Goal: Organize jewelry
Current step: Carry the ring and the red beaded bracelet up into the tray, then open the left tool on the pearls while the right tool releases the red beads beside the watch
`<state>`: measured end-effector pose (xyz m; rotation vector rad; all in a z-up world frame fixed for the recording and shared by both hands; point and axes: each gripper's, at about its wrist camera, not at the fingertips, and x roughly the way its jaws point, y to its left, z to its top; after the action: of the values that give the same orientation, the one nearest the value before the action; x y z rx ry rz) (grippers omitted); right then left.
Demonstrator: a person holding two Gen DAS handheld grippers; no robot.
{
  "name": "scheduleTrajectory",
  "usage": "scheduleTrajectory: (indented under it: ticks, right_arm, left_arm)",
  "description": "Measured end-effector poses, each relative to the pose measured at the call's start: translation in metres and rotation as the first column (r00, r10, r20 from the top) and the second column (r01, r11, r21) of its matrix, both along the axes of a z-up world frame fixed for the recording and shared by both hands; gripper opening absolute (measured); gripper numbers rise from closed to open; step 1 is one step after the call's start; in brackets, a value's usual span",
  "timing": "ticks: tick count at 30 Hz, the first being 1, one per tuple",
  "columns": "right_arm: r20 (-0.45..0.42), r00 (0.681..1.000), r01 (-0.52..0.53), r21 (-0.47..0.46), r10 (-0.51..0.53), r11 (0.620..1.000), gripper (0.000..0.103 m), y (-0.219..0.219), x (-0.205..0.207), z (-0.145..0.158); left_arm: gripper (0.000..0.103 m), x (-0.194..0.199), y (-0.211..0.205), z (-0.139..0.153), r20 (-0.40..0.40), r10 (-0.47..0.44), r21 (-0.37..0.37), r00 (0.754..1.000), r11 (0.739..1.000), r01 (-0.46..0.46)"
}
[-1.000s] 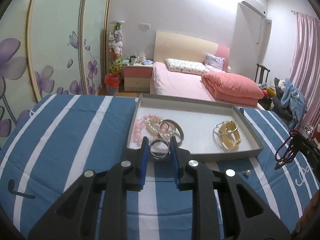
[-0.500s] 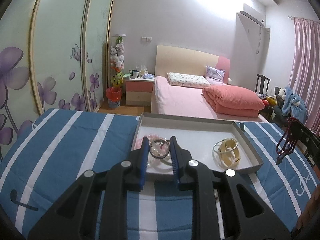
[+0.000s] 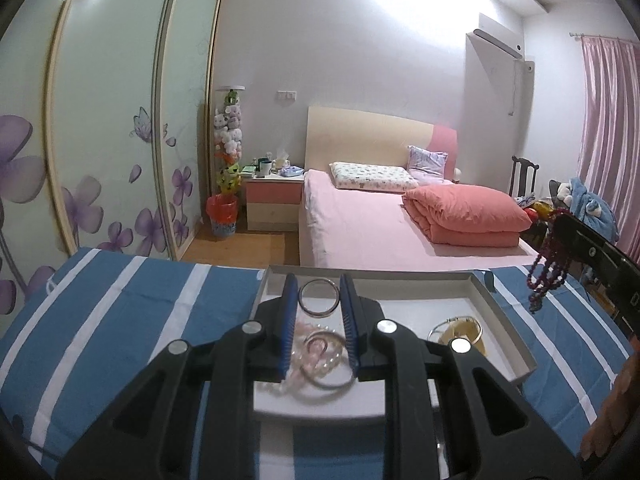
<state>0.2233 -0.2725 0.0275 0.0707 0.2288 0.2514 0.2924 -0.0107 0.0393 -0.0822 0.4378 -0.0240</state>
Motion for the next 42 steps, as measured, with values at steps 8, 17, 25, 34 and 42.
scheduleTrajectory:
  ticks: [8, 17, 25, 34, 42]
  right_arm:
    - [-0.065, 0.998, -0.012, 0.027, 0.014, 1.0, 0.009, -0.002, 0.028, -0.031]
    - [-0.175, 0.984, -0.021, 0.052, 0.03, 0.998, 0.009, -0.004, 0.049, -0.054]
    - [-0.228, 0.973, -0.031, 0.026, 0.036, 0.999, 0.01, 0.004, 0.056, -0.063]
    - [-0.229, 0.973, -0.002, 0.029, 0.009, 1.0, 0.059, 0.004, 0.058, -0.063]
    - [-0.227, 0.974, 0.013, 0.051, -0.001, 0.999, 0.057, -0.003, 0.058, -0.06]
  left_arm:
    - [0.022, 0.031, -0.001, -0.028, -0.066, -0.025, -0.015, 0.998, 1.0, 0.024]
    - [0.022, 0.046, -0.005, -0.052, -0.119, -0.046, -0.012, 0.992, 0.999, 0.045]
    - [0.022, 0.054, -0.004, -0.059, -0.15, -0.054, -0.026, 0.987, 0.998, 0.051]
    - [0.041, 0.061, 0.003, -0.068, -0.188, -0.049, -0.059, 0.981, 0.998, 0.038]
    - [0.041, 0.059, 0.006, -0.068, -0.184, -0.038, -0.065, 0.982, 0.998, 0.026]
